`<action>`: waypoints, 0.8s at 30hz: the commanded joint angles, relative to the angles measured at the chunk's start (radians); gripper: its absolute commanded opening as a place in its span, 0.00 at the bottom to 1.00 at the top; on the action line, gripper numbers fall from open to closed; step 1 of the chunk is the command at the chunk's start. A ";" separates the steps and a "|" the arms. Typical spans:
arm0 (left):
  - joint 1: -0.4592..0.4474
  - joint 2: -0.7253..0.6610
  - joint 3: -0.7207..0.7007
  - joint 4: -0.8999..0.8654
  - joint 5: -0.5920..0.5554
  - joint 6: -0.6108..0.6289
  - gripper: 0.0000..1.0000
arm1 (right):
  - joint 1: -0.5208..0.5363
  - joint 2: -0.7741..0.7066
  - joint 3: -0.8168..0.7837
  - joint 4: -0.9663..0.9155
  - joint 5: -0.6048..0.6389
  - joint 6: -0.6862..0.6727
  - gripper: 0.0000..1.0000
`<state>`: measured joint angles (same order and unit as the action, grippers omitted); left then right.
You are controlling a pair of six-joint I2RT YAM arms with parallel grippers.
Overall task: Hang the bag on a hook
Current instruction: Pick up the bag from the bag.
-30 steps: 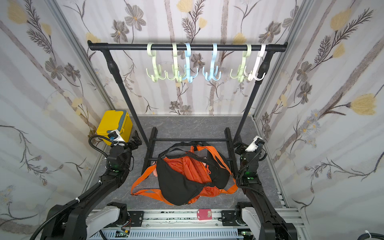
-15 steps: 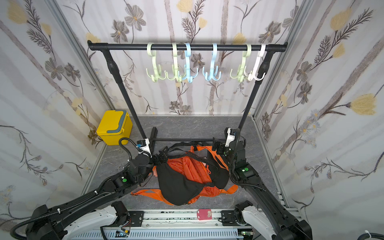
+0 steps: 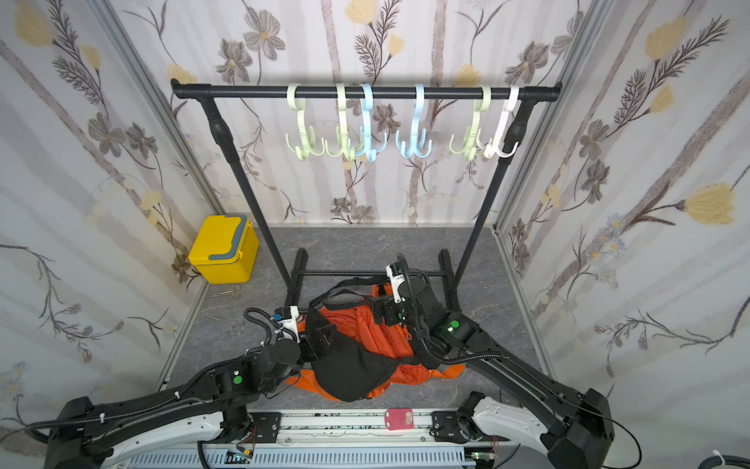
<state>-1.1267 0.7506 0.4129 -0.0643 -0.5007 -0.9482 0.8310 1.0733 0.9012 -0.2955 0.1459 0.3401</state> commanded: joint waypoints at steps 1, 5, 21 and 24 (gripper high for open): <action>0.013 -0.153 -0.014 -0.087 -0.046 -0.025 1.00 | 0.085 0.049 0.062 -0.073 -0.036 -0.041 0.97; 0.132 -0.288 -0.012 -0.161 0.048 0.041 1.00 | 0.174 0.197 0.213 -0.172 -0.096 -0.096 0.94; 0.562 -0.081 0.005 0.133 0.517 0.161 1.00 | 0.176 0.623 0.347 -0.192 -0.316 -0.231 0.73; 0.643 -0.049 0.004 0.197 0.615 0.151 1.00 | 0.171 0.670 0.356 -0.191 -0.338 -0.265 0.72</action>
<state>-0.5365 0.6807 0.4110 -0.0006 -0.0456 -0.8116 1.0035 1.7126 1.2407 -0.4866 -0.1318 0.1406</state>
